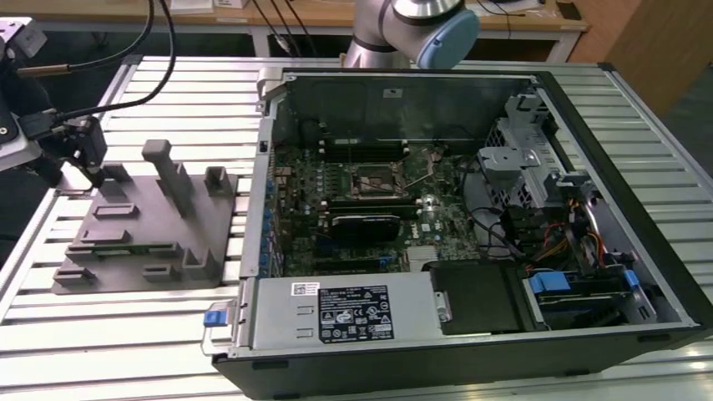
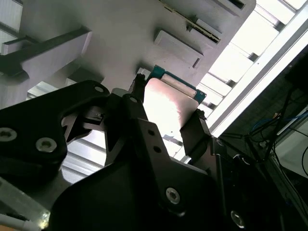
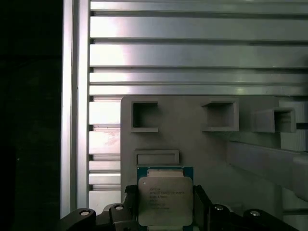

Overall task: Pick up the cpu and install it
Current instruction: 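Pick up the cpu and move it towards the insertion slot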

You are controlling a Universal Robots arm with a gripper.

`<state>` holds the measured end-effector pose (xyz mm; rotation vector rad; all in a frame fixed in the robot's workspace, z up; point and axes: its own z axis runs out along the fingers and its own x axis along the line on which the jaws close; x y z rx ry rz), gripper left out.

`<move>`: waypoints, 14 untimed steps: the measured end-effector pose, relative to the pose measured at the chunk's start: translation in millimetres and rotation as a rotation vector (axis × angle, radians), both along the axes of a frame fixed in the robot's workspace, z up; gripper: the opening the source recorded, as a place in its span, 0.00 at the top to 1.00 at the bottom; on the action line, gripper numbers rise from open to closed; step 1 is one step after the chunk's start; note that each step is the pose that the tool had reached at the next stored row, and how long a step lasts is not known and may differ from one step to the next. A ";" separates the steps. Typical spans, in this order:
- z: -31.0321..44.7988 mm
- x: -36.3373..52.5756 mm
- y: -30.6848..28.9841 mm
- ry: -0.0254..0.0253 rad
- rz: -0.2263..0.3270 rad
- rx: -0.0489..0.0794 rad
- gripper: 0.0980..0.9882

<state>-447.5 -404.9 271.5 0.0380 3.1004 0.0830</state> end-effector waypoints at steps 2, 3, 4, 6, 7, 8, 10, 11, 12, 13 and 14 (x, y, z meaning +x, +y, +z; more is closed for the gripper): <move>3.1 0.0 0.0 -0.0010 0.000 0.001 0.50; 4.6 0.0 0.0 -0.0015 0.000 0.001 0.50; 6.3 0.0 0.0 -0.0020 0.000 0.001 0.50; 9.3 0.0 0.0 -0.0031 0.000 0.002 0.50; 10.8 0.0 0.0 -0.0036 0.000 0.002 0.50; 12.3 0.0 0.0 -0.0042 0.000 0.003 0.50; 15.2 0.0 0.0 -0.0052 0.000 0.003 0.50; 16.6 0.0 0.0 -0.0055 0.000 0.003 0.50; 18.1 0.0 0.0 -0.0060 0.000 0.004 0.50; 19.5 0.0 0.0 -0.0064 0.000 0.004 0.50; 20.7 0.0 0.0 -0.0068 0.000 0.004 0.50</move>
